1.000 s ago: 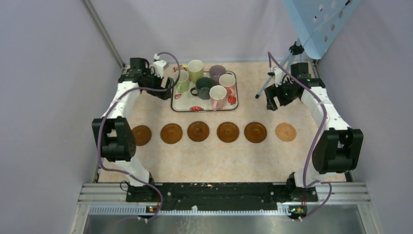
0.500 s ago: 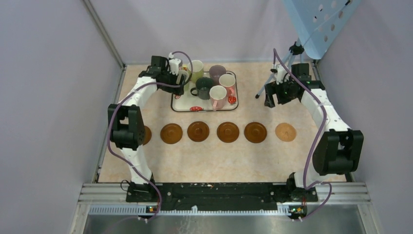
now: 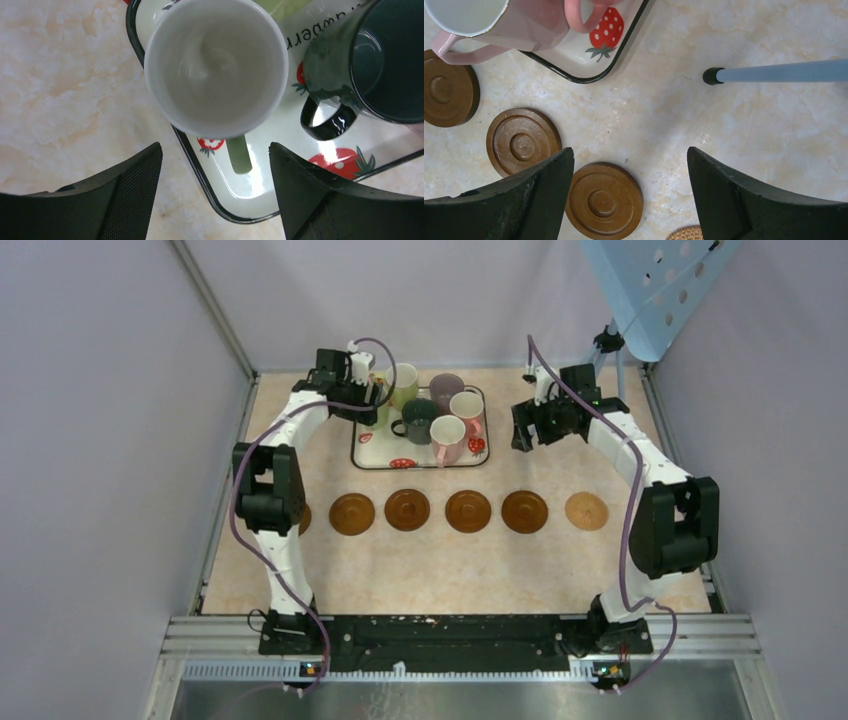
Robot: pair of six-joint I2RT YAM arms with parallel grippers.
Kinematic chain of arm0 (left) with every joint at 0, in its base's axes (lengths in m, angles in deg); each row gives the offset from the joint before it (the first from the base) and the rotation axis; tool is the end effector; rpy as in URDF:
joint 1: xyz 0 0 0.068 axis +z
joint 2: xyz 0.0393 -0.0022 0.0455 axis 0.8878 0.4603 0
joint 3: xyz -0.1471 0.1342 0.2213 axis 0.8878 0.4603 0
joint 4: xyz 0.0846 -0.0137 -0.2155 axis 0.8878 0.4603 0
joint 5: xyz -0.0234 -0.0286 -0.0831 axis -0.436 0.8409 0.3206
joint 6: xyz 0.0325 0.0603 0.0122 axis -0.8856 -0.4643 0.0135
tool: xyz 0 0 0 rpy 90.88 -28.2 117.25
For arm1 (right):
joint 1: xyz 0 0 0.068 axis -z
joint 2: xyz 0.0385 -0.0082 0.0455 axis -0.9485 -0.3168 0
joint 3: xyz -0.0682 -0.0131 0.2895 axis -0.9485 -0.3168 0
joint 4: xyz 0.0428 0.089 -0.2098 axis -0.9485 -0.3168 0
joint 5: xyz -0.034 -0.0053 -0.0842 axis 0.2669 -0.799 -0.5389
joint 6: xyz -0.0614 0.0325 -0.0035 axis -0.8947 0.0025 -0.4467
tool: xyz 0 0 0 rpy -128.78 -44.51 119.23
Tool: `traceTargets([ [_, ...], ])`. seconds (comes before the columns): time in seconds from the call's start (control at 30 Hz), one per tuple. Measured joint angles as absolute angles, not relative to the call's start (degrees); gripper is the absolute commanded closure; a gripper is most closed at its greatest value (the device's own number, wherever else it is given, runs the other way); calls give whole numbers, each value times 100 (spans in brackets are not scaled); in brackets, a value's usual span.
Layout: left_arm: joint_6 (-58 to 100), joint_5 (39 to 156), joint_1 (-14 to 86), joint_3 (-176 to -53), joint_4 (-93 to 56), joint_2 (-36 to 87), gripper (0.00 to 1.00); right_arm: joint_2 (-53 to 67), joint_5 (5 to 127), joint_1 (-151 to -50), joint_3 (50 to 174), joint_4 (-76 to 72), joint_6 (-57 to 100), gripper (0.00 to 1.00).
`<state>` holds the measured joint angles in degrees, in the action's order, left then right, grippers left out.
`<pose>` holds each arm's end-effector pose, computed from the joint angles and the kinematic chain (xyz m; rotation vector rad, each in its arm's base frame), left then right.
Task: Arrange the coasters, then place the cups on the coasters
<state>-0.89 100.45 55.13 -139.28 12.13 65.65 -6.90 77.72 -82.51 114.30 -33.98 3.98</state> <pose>0.4485 -0.0700 0.2682 0.4607 2.3393 -0.2111 0.3402 0.0855 0.3009 -0.6013 2.3287 0.4208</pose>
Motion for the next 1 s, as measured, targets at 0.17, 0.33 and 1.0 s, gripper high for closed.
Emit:
traceTargets([
  [0.17,-76,10019,5504,-14335,1200,7056,32,-714,7643,-8227,11435,-3374,430,18],
  [0.33,-76,10025,5504,-14392,1262,7295,46,-714,7553,-8227,11435,-3392,435,18],
  [1.0,-111,9868,5498,-14822,1627,7633,100,-714,7407,-8227,11507,-3490,411,19],
])
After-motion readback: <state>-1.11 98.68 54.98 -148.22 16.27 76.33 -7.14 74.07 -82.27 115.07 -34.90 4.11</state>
